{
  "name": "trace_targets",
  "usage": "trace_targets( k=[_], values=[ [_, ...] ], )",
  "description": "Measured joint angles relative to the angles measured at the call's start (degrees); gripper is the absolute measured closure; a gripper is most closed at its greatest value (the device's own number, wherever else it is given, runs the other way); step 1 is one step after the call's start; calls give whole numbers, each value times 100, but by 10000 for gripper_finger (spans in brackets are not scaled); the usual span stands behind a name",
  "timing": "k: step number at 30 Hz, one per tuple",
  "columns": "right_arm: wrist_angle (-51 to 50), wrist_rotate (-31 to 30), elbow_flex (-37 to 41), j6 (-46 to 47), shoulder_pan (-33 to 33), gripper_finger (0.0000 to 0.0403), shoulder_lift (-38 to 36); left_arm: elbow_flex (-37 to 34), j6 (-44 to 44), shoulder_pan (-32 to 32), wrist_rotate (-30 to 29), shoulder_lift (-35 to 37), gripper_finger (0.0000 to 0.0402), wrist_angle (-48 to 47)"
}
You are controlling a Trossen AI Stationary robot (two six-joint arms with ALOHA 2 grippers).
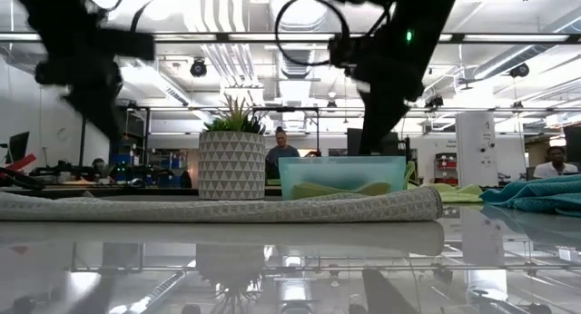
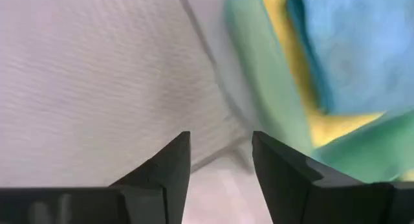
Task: Fold microfiber towels
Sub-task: Fold the gray microfiber cloth
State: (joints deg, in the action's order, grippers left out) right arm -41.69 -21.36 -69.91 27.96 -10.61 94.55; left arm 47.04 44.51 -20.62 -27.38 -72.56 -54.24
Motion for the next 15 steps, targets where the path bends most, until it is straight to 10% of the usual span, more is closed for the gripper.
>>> trace_targets(
  k=[15],
  values=[
    [92, 2139, 484, 2721, -244, 208, -453, -399, -810, -562, -11, -457, 308, 2340]
  ],
)
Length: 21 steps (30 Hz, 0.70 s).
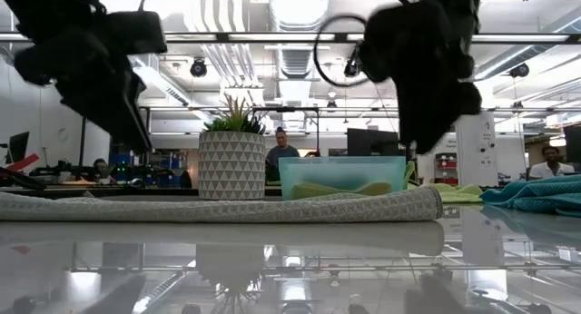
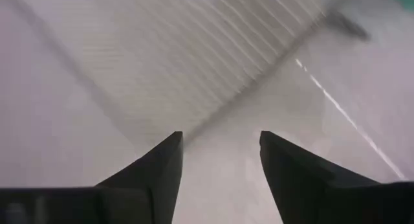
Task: Fold microfiber towels
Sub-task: Fold the gray microfiber cloth
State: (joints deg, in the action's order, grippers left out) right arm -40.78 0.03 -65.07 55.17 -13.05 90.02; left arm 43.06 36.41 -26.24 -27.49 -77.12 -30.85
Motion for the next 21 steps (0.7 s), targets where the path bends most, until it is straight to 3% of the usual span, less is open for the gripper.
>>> trace_targets(
  k=[3, 21],
  values=[
    [159, 1, 258, 314, 33, 201, -2, -98, 29, -2, -6, -109, 308, 30],
    [3224, -369, 1992, 708, 436, 197, -37, -222, 73, -2, -241, -201, 308, 46]
  ],
)
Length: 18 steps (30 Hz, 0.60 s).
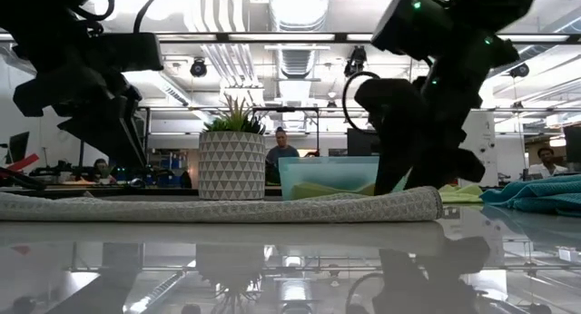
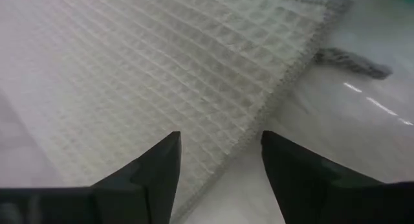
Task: Fold microfiber towels
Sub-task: Fold the gray microfiber cloth
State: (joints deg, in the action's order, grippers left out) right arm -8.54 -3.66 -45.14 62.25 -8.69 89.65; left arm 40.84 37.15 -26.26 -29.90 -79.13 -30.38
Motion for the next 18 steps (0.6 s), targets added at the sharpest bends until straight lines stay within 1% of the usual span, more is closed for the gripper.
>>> trace_targets(
  k=[6, 10, 13, 15, 18],
  values=[
    [1012, 72, 181, -84, -4, 200, 280, 0, -2, 0, -45, 0, 308, 1],
    [1723, 263, 161, -241, -4, 221, 563, 3, -2, 0, -46, 0, 308, 4],
    [1770, 263, 155, -287, -4, 260, 605, 2, -2, 0, -45, 0, 308, 0],
    [1751, 249, 159, -335, -4, 299, 596, 4, -2, 0, -45, 0, 308, -1],
    [1681, 240, 173, -453, -4, 369, 542, 4, -4, 0, -45, 2, 308, -3]
  ],
)
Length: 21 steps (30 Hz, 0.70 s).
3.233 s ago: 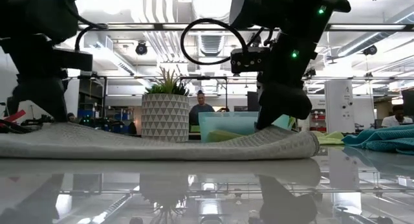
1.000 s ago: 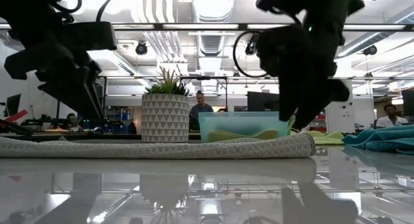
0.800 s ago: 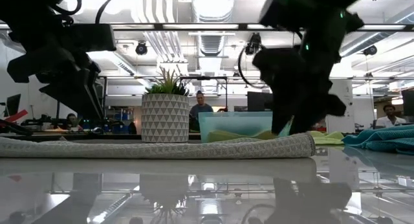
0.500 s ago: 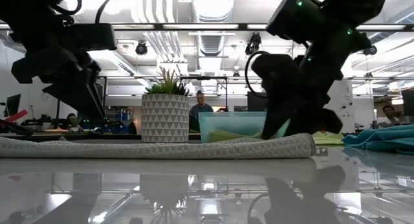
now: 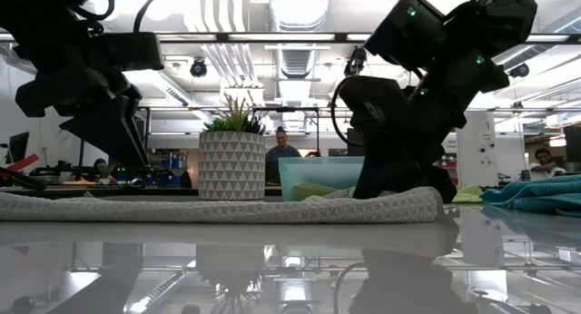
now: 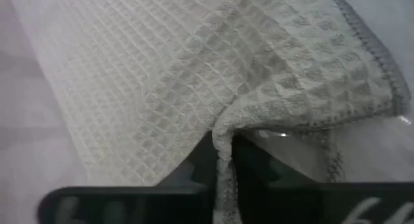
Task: Fold microfiber towels
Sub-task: Fold the gray microfiber cloth
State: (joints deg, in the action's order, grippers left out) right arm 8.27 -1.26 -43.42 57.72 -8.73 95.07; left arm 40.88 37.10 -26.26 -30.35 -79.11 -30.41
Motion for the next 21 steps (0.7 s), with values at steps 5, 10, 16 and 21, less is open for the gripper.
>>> trace_targets(
  k=[5, 10, 16, 21],
  values=[
    [-406, 9, 2, -70, 0, 391, -242, 16, -1, 0, 2, 4, 308, -4],
    [-1524, 2, 2, -75, -11, 393, -860, 96, -57, -9, 2, 20, 308, -4],
    [-3197, -98, -63, -5, -13, 393, -1928, 135, -39, -11, 104, 26, 308, 11],
    [-4489, -264, -283, 290, -13, 394, -2593, 98, 6, -13, 426, 27, 308, 15]
  ],
)
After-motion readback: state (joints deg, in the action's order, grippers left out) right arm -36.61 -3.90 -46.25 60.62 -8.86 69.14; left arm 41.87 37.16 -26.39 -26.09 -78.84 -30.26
